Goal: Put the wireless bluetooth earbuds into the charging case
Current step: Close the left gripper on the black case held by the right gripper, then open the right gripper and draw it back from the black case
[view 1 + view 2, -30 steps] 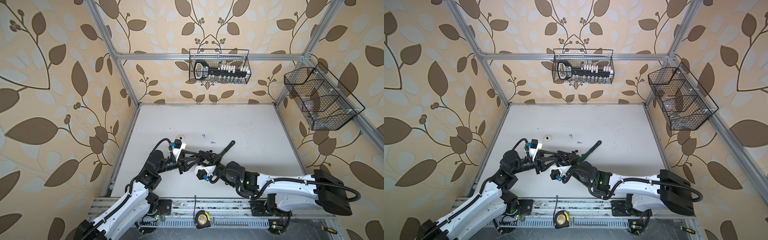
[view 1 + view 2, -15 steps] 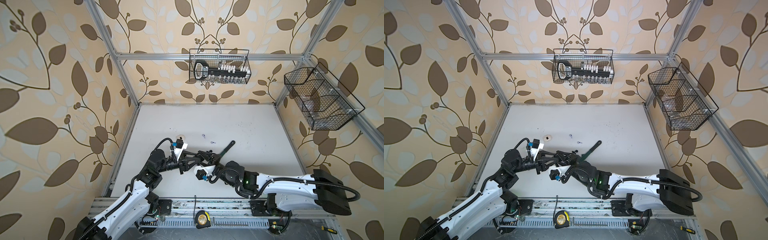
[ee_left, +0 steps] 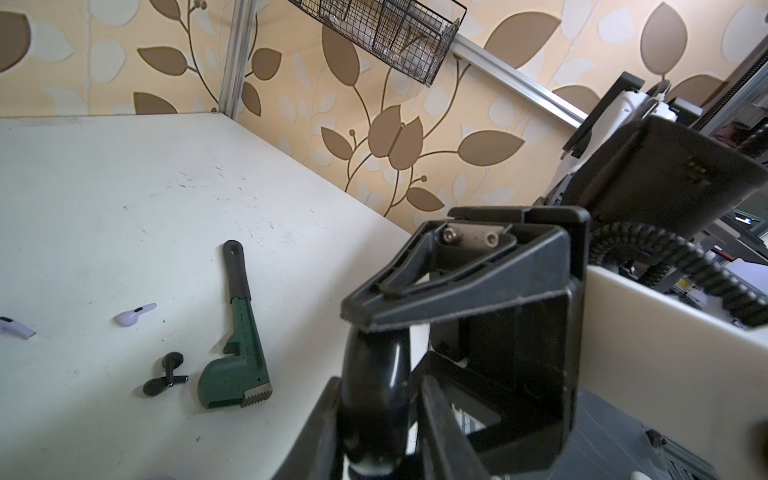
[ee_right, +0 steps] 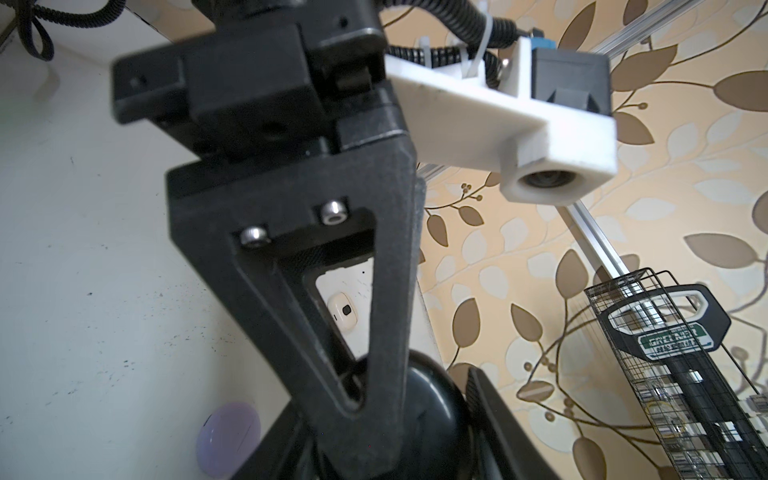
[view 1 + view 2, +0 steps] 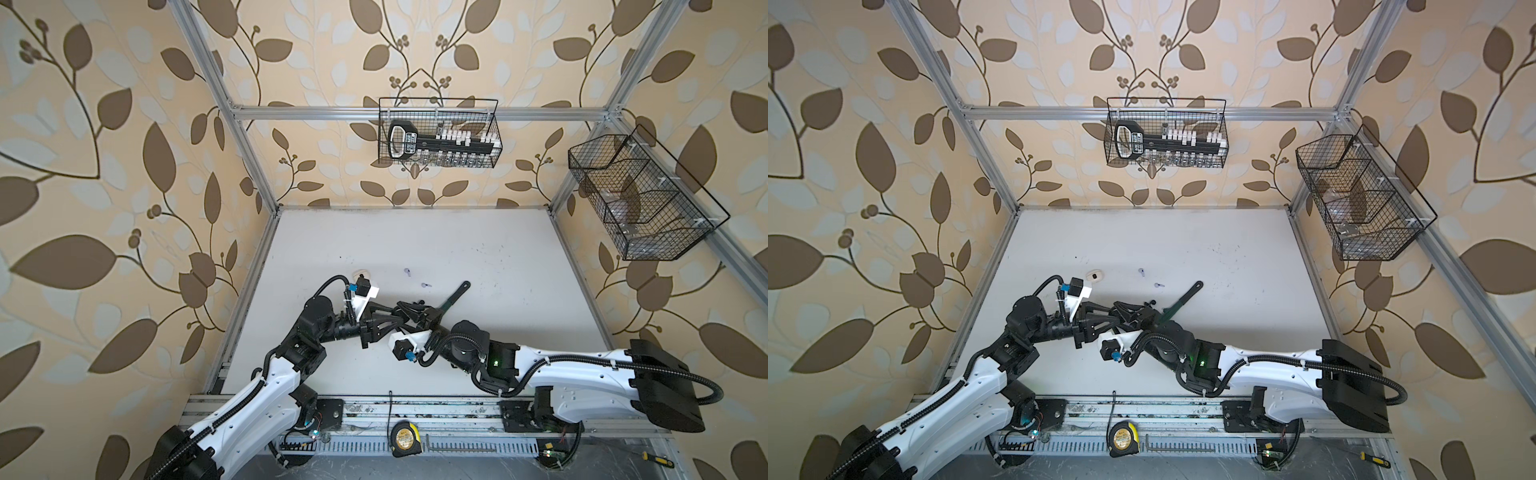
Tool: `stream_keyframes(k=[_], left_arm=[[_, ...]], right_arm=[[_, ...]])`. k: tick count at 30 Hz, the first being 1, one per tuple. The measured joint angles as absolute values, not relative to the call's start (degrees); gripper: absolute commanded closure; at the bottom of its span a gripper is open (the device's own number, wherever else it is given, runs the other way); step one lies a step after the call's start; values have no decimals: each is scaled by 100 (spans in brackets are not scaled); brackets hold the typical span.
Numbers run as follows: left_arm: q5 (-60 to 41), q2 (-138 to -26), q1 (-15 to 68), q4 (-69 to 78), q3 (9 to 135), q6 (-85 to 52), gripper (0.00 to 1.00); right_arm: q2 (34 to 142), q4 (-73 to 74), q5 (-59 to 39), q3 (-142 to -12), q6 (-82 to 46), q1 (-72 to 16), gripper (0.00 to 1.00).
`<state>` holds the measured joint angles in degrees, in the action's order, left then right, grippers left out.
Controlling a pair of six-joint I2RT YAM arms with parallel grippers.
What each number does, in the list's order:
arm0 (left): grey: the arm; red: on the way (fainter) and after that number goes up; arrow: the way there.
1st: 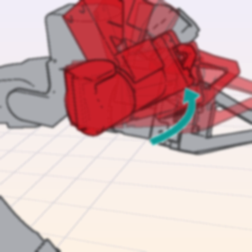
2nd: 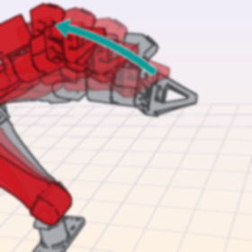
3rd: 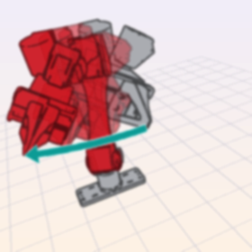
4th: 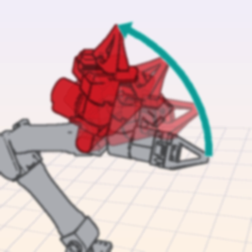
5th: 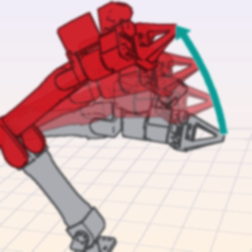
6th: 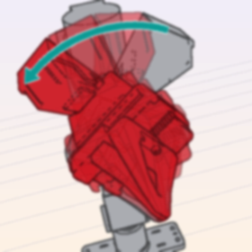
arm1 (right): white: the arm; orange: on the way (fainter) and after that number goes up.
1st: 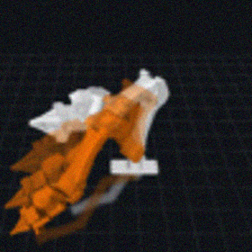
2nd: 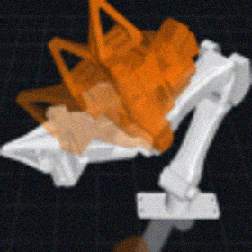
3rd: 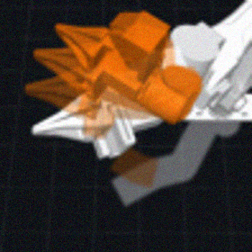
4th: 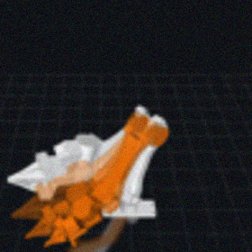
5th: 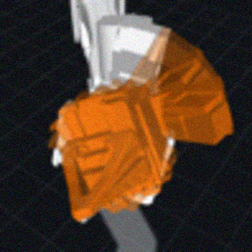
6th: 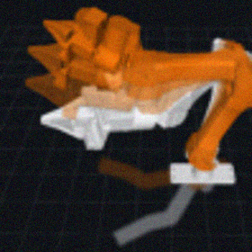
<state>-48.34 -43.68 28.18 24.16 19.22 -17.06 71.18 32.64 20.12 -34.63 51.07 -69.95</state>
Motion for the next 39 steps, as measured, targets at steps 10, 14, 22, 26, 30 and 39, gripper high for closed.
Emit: stream_keyframes(k=[10,14,22,26,30,39], left_arm=[[-4803,-4486,2910,2368,2027,-1605,76],[-4781,-4512,2934,2340,2060,-1525,82],[-4718,-4491,2982,2233,2080,-1441,100],[-4427,-4165,3116,2086,2071,-1125,100],[-4018,-3577,3153,2279,1787,-751,100],[-4195,-3312,3153,2576,1168,25,100]], right_arm=[[7059,3205,1992,-3463,5192,-6995,80],[7028,3168,1994,-3463,5210,-6995,79],[6989,3094,1992,-3463,5142,-6995,45],[6755,2934,1988,-3461,4753,-7000,36],[6108,2696,1900,-3330,4167,-7083,29],[5105,2908,1310,-2613,3037,-7157,24]])
